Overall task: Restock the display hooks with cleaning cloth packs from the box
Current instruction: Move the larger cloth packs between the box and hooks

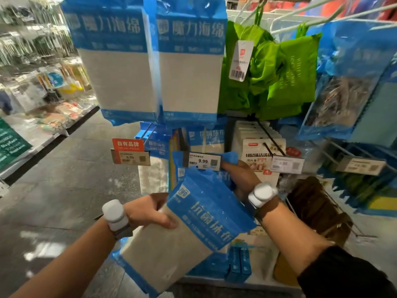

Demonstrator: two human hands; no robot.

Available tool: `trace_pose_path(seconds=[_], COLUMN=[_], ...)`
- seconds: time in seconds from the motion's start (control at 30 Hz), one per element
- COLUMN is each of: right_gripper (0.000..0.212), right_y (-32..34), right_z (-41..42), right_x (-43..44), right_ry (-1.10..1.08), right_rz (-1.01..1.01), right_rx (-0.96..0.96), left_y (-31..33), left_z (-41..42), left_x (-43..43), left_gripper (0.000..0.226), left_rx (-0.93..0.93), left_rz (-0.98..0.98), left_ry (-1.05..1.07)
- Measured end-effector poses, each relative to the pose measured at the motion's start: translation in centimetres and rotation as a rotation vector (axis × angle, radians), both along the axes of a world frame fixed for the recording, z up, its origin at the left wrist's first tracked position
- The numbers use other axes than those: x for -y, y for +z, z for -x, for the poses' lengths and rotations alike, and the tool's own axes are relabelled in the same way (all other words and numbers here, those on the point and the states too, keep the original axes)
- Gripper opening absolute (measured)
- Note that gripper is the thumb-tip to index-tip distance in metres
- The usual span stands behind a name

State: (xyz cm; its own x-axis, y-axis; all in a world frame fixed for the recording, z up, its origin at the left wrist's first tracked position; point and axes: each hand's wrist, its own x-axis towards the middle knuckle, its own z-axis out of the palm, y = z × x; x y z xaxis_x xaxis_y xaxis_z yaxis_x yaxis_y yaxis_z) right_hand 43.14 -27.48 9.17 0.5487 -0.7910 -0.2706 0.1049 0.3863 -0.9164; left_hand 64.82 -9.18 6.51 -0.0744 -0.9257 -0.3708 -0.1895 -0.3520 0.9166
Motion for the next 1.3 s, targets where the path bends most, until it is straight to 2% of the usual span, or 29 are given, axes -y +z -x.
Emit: trace_pose_path(seconds=[0.13, 0.33, 0.47, 0.57, 0.67, 0.73, 0.8, 0.93, 1.0, 1.1, 1.23, 1.3], right_gripper=[0.028, 0.023, 0.017, 0.011, 0.023, 0.019, 0.016, 0.043, 0.046, 0.049, 0.049, 0.05], right_y=[0.6, -0.1, 0.5, 0.7, 0.5, 0.5, 0.4, 0.9, 0.8, 0.3, 0.4, -0.2], right_z=[-0.6, -1.7, -2.4, -4.1, -5.9, -6.7, -8.4, -9.7, -9.6, -10.1, -9.6, -9.1], right_x=[-0.3, -0.5, 0.3, 2.6, 6.0, 8.2, 9.9, 12.1, 12.7, 13.1, 12.1, 10.5], right_ry=[-0.066, -0.071, -0.109, -0.172, -0.205, -0.2, -0.2, -0.166, -0.191, -0.122, -0.184, -0.261], right_rz=[-0.051, -0.008, 0.046, -0.002, 0.008, 0.106, 0.157, 0.33, 0.377, 0.458, 0.511, 0.433], right_rx=[0.001, -0.078, -0.133, -0.142, -0.209, -0.321, -0.351, -0.494, -0.511, -0.637, -0.524, -0.456], left_y=[0.1, -0.2, -1.2, -2.3, -3.0, -3.6, -4.2, -5.5, -6.1, -7.1, -7.6, -7.3], left_z=[-1.0, -1.4, -2.4, -3.5, -3.9, -3.8, -3.9, -4.4, -4.8, -5.3, -5.2, -4.9], left_x=[0.3, 0.6, 1.1, 1.4, 1.3, 1.2, 1.1, 1.0, 1.1, 1.4, 2.1, 2.5], left_gripper=[0.057, 0.053, 0.045, 0.044, 0.05, 0.051, 0.05, 0.057, 0.058, 0.058, 0.055, 0.055], left_rx=[-0.033, -0.064, -0.004, 0.016, 0.025, -0.04, -0.117, -0.21, -0.276, -0.33, -0.365, -0.376], left_rz=[0.015, 0.061, 0.044, -0.001, -0.046, -0.072, -0.105, -0.073, -0.078, -0.061, -0.011, -0.005], left_ry=[-0.05, -0.123, -0.113, -0.095, -0.058, -0.01, 0.057, 0.129, 0.201, 0.303, 0.401, 0.424])
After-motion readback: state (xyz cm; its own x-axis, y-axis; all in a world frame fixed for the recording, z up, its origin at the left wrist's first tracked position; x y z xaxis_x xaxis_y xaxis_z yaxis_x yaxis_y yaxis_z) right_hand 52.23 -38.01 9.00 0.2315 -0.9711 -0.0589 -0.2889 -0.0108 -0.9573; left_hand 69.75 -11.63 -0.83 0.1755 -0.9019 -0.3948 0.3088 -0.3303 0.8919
